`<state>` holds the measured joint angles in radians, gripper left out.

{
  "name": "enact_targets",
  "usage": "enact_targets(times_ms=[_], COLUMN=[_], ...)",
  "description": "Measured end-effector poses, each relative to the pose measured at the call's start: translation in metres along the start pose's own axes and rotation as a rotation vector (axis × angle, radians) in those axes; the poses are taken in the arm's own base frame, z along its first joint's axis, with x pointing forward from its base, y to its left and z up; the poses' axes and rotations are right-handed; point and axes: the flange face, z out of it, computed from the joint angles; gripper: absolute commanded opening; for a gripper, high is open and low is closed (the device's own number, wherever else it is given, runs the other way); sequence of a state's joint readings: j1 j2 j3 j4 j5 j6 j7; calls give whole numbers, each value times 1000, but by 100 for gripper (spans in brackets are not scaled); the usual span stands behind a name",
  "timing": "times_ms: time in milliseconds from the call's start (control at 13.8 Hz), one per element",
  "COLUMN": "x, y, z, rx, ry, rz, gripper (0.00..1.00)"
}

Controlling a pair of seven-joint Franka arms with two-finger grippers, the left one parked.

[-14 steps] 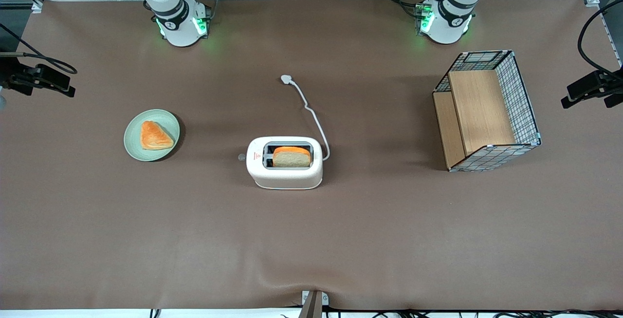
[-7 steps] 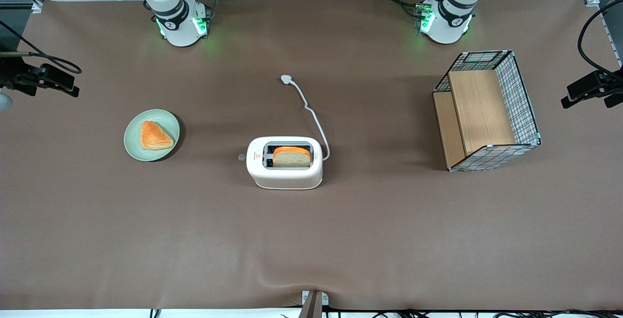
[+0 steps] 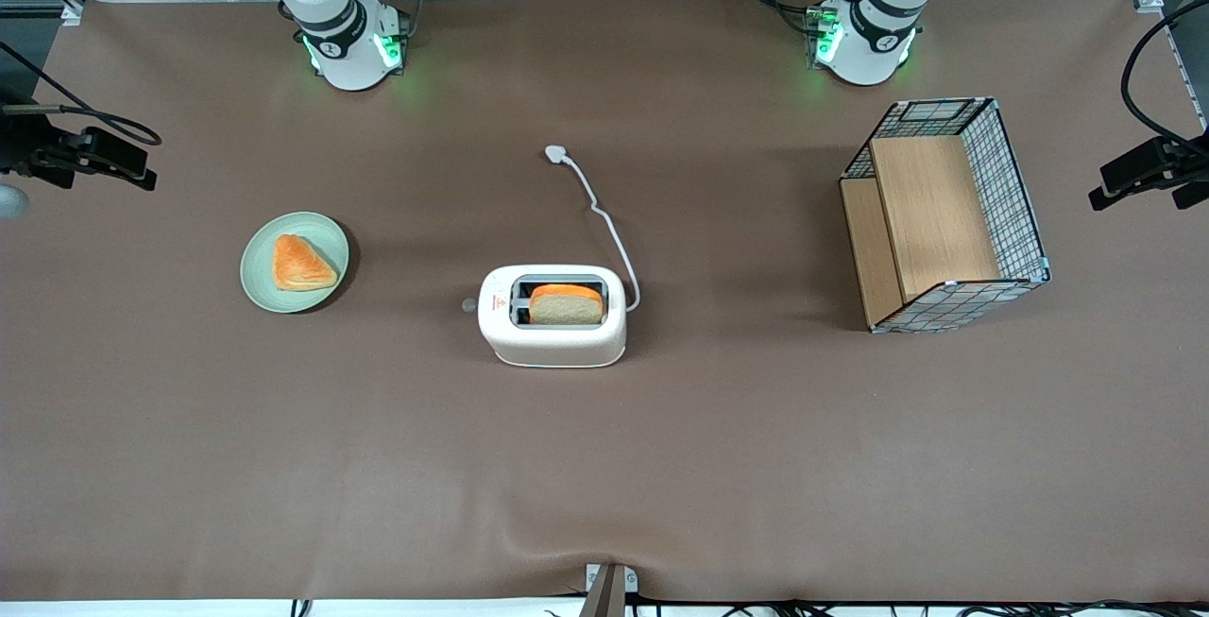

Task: Press toaster button with right arm
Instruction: 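Move the right gripper down beside the toaster's lever end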

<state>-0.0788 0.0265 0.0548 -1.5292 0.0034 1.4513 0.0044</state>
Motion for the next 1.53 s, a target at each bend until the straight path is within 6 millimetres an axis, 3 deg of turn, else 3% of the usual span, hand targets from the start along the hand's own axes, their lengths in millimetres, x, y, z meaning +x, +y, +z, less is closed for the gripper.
enact_targets(times_ms=[509, 655, 1164, 1382, 1527], x=[19, 22, 26, 32, 42], y=[-71, -83, -90, -97, -105], z=[33, 38, 45, 60, 81], rx=[-4, 0, 13, 50, 85], ry=[-46, -41, -53, -83, -117], rz=[-124, -144, -153, -156, -161], gripper=[100, 100, 100, 100, 100])
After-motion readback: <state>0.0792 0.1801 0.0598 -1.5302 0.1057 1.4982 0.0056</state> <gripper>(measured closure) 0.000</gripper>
